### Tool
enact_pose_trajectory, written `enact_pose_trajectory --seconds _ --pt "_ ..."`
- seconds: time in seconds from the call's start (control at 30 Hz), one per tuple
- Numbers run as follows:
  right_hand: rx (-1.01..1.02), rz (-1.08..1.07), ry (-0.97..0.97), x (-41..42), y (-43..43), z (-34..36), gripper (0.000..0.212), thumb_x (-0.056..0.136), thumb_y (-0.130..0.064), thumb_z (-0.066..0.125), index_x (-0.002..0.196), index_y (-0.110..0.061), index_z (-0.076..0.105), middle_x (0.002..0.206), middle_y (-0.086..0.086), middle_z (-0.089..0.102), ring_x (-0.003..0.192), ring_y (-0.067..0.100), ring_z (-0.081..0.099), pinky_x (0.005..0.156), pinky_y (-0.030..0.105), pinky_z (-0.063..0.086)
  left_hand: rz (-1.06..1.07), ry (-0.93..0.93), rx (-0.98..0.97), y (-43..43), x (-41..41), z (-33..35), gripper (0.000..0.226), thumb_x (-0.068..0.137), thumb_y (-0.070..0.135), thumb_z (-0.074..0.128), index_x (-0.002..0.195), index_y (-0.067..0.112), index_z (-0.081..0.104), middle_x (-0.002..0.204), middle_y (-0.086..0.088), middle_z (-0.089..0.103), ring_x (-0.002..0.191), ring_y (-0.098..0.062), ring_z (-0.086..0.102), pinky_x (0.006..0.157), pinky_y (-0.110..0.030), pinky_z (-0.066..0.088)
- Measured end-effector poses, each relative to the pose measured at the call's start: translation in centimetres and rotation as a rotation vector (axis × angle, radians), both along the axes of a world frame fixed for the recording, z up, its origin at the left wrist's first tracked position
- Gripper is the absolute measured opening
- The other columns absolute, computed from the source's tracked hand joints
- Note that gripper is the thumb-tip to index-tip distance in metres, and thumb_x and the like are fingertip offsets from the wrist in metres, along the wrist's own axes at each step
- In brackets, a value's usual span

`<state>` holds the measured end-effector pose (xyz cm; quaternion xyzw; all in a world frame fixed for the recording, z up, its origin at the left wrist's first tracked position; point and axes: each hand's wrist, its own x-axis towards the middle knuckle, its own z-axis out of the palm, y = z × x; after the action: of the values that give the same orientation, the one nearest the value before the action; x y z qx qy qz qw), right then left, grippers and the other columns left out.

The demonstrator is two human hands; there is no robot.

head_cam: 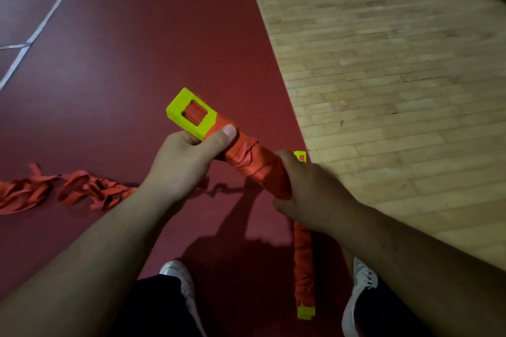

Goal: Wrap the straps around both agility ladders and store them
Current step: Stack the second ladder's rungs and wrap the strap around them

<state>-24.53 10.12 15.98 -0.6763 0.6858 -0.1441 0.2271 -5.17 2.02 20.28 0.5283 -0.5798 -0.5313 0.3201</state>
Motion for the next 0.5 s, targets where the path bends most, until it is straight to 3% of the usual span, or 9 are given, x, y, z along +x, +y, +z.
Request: enact_pose_trajectory --seconds 0.1,0.17,0.23,0.3,0.37,0.47,0.5 --pt "0.079 -0.022 -0.089 -1.0 -0.4 1.1 0.053 0.071 -0.027 0.074 0.116 -0.033 0.046 0.089 -0.007 0.063 0.085 0.024 0.064 0.066 0.033 0.047 -0.226 -0.050 -0.063 -0.3 0.8 0.7 0.031 0.084 0.042 0.064 0.061 0.022 0.065 0.039 0.010 0.038 0.035 -0.007 0.035 0.044 -0.022 0.038" --pt "0.119 -0.005 -0.152 -1.8 -0.6 1.7 0.047 0.066 -0.024 0.077 0.103 -0.034 0.050 0.078 -0.009 0.060 0.071 0.010 0.059 0.060 0.030 0.045 -0.332 -0.016 -0.096 -0.7 1.5 0.6 0.029 0.082 0.044 0.074 0.067 0.021 0.065 0.046 0.007 0.037 0.037 -0.011 0.034 0.036 -0.018 0.034" --pt "0.147 0.020 -0.196 -2.3 -0.7 2.1 0.044 0.063 -0.019 0.079 0.096 -0.031 0.053 0.073 -0.009 0.059 0.062 0.003 0.053 0.059 0.028 0.045 -0.412 0.016 -0.120 -0.9 2.1 0.5 0.023 0.082 0.038 0.076 0.067 0.024 0.066 0.049 0.005 0.040 0.039 -0.009 0.034 0.037 -0.018 0.034" --pt "0.207 0.052 -0.249 -2.6 -0.7 2.4 0.043 0.063 -0.012 0.080 0.098 -0.026 0.057 0.071 -0.010 0.058 0.059 0.002 0.052 0.058 0.026 0.044 -0.478 0.020 -0.147 -1.1 2.5 0.5 0.023 0.082 0.019 0.075 0.062 0.030 0.069 0.045 0.007 0.048 0.038 -0.001 0.039 0.041 -0.014 0.036" --pt "0.293 0.099 -0.313 -2.8 -0.7 2.6 0.043 0.065 -0.006 0.079 0.096 -0.027 0.059 0.070 -0.011 0.057 0.058 0.001 0.050 0.057 0.026 0.044 -0.500 0.039 -0.136 -1.2 2.7 0.2 0.011 0.076 0.018 0.080 0.078 0.026 0.073 0.048 0.008 0.052 0.041 0.001 0.043 0.044 -0.012 0.035" --pt "0.388 0.164 -0.348 -3.0 -0.5 2.7 0.042 0.064 -0.010 0.078 0.088 -0.036 0.056 0.071 -0.009 0.057 0.062 0.007 0.055 0.059 0.034 0.048 -0.492 0.135 -0.016 -0.9 2.9 -0.6 0.072 0.059 0.050 0.088 0.119 0.019 0.064 0.076 0.003 0.069 0.050 -0.010 0.045 0.044 -0.014 0.034" --pt "0.402 0.173 -0.351 -3.1 -0.5 2.7 0.041 0.062 -0.014 0.077 0.087 -0.039 0.056 0.071 -0.009 0.058 0.062 0.007 0.056 0.060 0.035 0.049 -0.484 0.161 -0.002 -0.7 2.8 -0.8 0.079 0.057 0.055 0.088 0.124 0.021 0.061 0.091 0.003 0.074 0.052 -0.012 0.046 0.044 -0.014 0.034"
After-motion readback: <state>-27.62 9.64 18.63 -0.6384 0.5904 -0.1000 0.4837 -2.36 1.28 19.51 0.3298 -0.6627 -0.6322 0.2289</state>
